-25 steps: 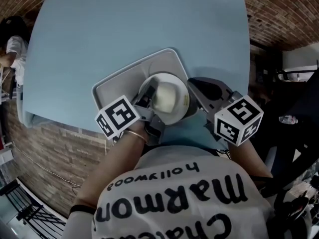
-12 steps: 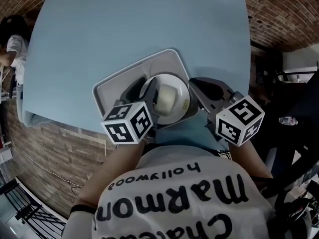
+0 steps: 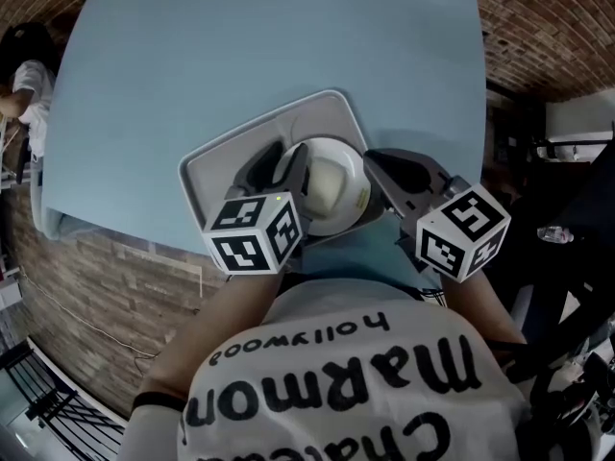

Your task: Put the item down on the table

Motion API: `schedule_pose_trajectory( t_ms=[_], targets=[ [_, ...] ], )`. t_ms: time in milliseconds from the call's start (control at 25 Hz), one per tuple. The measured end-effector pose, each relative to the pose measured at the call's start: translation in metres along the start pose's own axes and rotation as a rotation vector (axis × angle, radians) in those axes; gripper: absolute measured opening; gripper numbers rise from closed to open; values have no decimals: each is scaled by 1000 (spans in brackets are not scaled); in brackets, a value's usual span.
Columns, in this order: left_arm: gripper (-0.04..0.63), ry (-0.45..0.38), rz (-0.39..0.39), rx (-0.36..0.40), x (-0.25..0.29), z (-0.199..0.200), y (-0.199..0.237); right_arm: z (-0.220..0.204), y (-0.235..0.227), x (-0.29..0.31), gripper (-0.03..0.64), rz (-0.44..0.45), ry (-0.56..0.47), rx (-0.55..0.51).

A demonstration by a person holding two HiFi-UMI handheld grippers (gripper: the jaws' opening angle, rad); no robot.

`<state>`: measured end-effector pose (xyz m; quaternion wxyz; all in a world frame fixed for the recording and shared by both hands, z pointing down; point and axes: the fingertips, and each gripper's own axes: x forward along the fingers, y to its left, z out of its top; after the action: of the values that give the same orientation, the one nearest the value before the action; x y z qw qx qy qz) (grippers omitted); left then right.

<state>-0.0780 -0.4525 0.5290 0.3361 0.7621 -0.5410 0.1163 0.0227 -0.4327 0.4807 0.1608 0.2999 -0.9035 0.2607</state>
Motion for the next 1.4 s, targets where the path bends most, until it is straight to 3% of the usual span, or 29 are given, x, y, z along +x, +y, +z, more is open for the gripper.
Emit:
schedule_pose_trajectory(
  t_ms=[360, 720, 920, 1120, 1320, 1400],
  targets=[
    [201, -23, 37, 59, -1, 2, 5, -6, -3, -5, 11, -31, 15, -21],
    [204, -81, 100, -51, -25, 1, 28, -6, 1, -6, 11, -22, 29, -91],
    [204, -173, 137, -111, -62, 10, 47, 3, 8, -8, 11, -72, -5, -118],
    [202, -330, 41, -75, -111, 37, 38, 23, 34, -12, 9, -49, -80, -179],
    [199, -372, -26, 23, -156, 53, 23, 31, 80, -18, 11, -6, -71, -241],
    [136, -403, -107, 75, -177, 59, 6, 34, 95, -24, 9, -19, -88, -247]
  ],
)
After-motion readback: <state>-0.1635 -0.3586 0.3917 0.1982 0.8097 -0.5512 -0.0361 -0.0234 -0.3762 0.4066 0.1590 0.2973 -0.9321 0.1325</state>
